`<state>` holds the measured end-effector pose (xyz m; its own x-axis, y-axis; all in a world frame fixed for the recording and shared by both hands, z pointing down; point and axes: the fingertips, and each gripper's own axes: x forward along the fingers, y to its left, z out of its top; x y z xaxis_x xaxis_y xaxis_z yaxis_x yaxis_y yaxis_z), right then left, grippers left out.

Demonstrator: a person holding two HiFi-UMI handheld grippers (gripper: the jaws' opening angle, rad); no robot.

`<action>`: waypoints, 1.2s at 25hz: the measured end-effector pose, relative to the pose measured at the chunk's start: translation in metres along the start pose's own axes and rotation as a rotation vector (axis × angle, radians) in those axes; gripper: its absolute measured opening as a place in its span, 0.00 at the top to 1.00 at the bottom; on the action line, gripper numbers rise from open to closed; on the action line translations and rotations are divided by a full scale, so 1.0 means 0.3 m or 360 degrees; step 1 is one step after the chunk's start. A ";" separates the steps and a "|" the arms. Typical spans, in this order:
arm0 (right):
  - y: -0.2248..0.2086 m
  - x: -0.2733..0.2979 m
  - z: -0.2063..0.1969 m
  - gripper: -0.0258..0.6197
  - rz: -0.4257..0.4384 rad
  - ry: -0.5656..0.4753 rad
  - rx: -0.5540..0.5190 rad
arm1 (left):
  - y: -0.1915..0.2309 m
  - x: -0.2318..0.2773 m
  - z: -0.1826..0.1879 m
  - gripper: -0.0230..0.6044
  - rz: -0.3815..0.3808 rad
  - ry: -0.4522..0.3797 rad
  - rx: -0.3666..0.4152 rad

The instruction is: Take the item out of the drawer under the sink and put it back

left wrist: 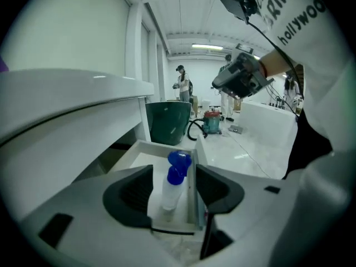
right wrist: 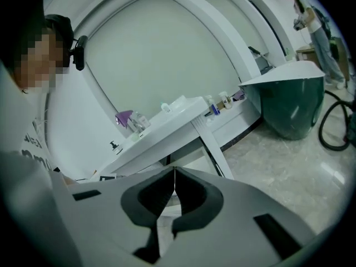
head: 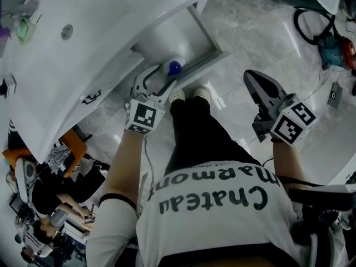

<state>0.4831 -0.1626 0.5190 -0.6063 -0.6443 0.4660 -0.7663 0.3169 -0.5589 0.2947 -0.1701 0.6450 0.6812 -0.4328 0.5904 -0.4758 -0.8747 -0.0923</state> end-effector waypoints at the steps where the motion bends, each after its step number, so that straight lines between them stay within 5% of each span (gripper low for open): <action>1: -0.009 0.003 -0.010 0.94 -0.0015 0.0005 0.0004 | 0.003 0.018 -0.010 0.61 -0.0007 0.0004 0.0025; 12: -0.052 -0.002 -0.092 0.94 -0.0141 0.0022 0.0121 | -0.028 0.145 0.036 0.59 -0.0119 -0.0080 0.0232; 15: -0.059 -0.001 -0.105 0.94 -0.0158 0.0012 0.0148 | -0.025 0.163 0.058 0.60 -0.0123 -0.0104 0.0222; 19: -0.056 0.001 -0.133 0.94 -0.0166 0.0013 0.0171 | -0.029 0.172 0.067 0.73 -0.0130 -0.0133 0.0246; 30: -0.053 -0.004 -0.143 0.94 -0.0174 0.0018 0.0183 | 0.014 0.184 0.040 0.74 -0.0103 -0.0141 0.0141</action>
<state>0.4867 -0.1369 0.5568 -0.5235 -0.6624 0.5359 -0.7989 0.1629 -0.5790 0.3371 -0.2002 0.6675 0.7572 -0.3892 0.5245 -0.3810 -0.9155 -0.1292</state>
